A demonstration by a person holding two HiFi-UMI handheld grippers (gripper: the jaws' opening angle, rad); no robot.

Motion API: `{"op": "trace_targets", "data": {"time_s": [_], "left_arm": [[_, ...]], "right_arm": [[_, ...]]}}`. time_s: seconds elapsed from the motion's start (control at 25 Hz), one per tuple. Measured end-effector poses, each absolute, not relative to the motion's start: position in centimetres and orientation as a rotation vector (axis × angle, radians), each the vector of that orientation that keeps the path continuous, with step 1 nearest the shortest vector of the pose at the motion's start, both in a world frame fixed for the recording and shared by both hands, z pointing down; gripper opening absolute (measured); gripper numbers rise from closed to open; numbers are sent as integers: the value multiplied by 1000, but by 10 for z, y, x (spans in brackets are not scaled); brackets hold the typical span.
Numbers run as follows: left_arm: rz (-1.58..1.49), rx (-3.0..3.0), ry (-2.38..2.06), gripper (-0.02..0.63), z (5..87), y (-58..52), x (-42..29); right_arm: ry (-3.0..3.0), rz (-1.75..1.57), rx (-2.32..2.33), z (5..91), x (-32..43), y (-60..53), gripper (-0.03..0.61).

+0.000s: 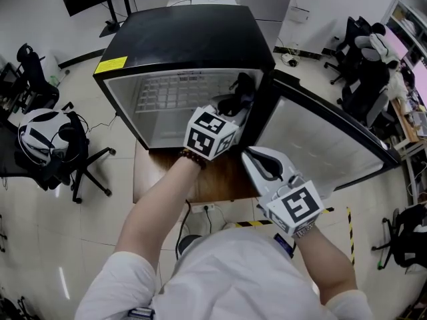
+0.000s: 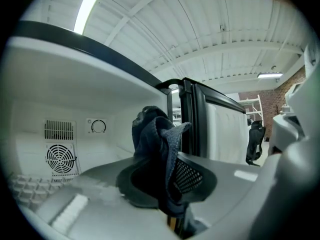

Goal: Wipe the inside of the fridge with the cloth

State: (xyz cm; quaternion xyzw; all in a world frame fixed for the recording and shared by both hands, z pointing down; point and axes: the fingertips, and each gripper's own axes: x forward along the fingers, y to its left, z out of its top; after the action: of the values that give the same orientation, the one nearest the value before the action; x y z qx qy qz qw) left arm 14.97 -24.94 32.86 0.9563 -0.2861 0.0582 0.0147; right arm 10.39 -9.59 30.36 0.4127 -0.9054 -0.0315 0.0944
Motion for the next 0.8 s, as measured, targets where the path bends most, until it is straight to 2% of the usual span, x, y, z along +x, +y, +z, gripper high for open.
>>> {"op": "trace_targets", "data": {"time_s": [0.8], "left_arm": [[70,3005,-732,74,329,-218,124]], "right_arm": [[-2692,-78,1250,305,125,-107,21]]}}
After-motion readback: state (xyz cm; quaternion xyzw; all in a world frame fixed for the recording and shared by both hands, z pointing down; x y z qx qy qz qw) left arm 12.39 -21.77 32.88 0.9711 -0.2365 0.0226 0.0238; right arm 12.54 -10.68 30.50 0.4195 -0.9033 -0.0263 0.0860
